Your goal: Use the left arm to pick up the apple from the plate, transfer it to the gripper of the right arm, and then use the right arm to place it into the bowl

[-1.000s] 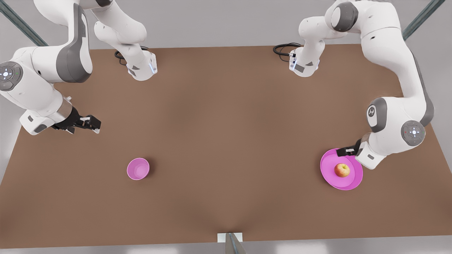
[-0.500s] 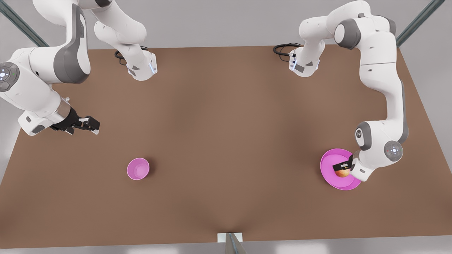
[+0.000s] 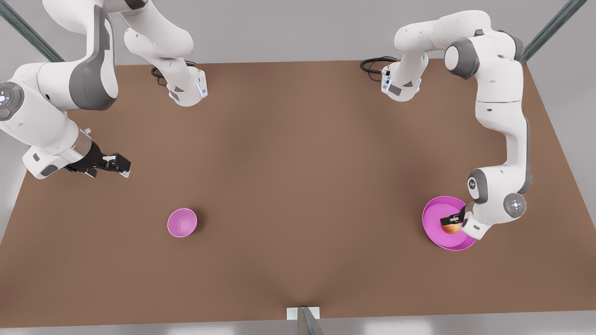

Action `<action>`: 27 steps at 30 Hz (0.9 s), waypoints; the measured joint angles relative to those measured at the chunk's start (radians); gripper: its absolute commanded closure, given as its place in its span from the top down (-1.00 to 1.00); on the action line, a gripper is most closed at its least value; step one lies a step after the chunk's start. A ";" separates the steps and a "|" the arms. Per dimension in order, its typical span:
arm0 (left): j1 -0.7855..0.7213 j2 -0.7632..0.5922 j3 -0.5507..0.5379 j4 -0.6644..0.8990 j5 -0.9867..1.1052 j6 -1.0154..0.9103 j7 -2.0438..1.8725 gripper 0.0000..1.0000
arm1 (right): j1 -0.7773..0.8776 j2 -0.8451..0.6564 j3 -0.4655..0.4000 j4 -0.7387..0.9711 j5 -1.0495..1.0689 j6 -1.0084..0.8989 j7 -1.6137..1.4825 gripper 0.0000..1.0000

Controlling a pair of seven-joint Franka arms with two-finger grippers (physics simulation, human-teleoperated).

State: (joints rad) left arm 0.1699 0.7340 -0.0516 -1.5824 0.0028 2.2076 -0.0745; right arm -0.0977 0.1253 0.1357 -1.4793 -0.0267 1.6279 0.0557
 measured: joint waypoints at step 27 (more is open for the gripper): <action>-0.005 0.029 -0.001 -0.003 0.002 0.106 0.040 0.52 | -0.001 0.000 0.000 0.000 0.000 0.000 0.000 1.00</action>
State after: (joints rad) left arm 0.1647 0.7626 -0.0521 -1.5854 0.0050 2.3141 -0.0344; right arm -0.0984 0.1253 0.1361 -1.4793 -0.0267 1.6279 0.0557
